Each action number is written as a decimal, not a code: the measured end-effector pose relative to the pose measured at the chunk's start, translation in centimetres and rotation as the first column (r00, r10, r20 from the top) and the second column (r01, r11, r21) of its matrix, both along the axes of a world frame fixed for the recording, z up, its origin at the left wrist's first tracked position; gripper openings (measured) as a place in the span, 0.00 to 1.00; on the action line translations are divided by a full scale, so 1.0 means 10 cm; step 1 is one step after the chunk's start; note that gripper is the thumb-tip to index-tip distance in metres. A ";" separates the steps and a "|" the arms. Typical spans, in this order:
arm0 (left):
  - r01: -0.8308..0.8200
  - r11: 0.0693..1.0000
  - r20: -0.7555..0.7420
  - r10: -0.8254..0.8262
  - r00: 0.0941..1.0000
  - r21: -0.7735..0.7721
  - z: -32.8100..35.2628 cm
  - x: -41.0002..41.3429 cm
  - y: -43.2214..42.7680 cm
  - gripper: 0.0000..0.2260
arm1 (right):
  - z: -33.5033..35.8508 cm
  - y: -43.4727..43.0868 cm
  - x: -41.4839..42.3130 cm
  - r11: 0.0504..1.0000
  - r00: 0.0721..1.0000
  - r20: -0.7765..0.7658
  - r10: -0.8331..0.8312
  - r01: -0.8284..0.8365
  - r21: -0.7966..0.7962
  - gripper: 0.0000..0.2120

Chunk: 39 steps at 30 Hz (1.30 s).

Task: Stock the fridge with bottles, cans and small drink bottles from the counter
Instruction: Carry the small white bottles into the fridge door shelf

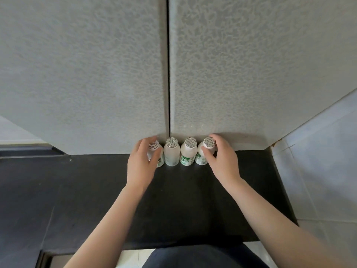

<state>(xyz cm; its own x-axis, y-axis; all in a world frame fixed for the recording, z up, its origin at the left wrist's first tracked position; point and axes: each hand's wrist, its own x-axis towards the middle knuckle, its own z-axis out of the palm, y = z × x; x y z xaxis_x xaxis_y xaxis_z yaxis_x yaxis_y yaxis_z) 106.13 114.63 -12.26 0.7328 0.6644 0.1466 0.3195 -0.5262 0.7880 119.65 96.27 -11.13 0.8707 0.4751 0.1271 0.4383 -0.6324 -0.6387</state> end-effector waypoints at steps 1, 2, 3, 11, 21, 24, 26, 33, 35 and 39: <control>0.010 1.000 0.005 -0.010 1.000 0.016 0.00 -0.01 0.00 0.12 | -0.01 0.00 0.00 1.000 1.000 -0.003 -0.003 0.003 -0.001 0.18; 0.022 0.999 0.005 -0.022 1.000 0.030 0.01 -0.02 0.01 0.12 | -0.01 -0.01 0.00 1.000 1.000 -0.006 -0.006 0.006 0.002 0.18; 0.037 0.998 0.002 -0.037 0.999 0.043 0.01 -0.03 0.01 0.13 | -0.01 -0.02 0.00 1.000 1.000 -0.008 -0.009 0.009 0.010 0.18; 0.047 0.997 0.023 -0.048 0.999 0.057 0.02 -0.11 0.01 0.15 | 0.01 -0.26 -0.16 0.994 0.999 -0.004 -0.047 0.047 0.094 0.16; -0.110 0.993 0.093 0.114 0.989 -0.046 0.19 -0.88 -0.57 0.14 | 0.06 -0.68 -0.63 0.975 0.996 -0.087 0.016 0.003 0.220 0.21; -0.176 0.981 0.089 0.183 0.979 -0.085 0.20 -1.17 -0.92 0.15 | 0.12 -0.73 -0.82 0.954 0.985 -0.123 0.122 -0.082 0.287 0.21; -0.211 0.972 0.077 0.219 0.973 -0.105 0.19 -1.37 -1.16 0.16 | 0.15 -0.75 -0.94 0.934 0.965 -0.147 0.216 -0.160 0.320 0.21; -0.499 0.857 -0.032 0.499 0.866 -0.128 0.01 -2.25 -2.03 0.14 | -0.07 -0.77 -1.53 0.820 0.796 -0.252 0.550 -0.458 0.343 0.19; -0.587 0.796 -0.067 0.584 0.809 -0.146 -0.03 -2.48 -2.28 0.14 | -0.14 -0.83 -1.73 0.774 0.728 -0.276 0.627 -0.544 0.323 0.19; -0.695 0.701 -0.119 0.685 0.718 -0.162 -0.06 -2.86 -2.69 0.13 | -0.22 -1.02 -2.06 0.699 0.603 -0.358 0.713 -0.649 0.300 0.22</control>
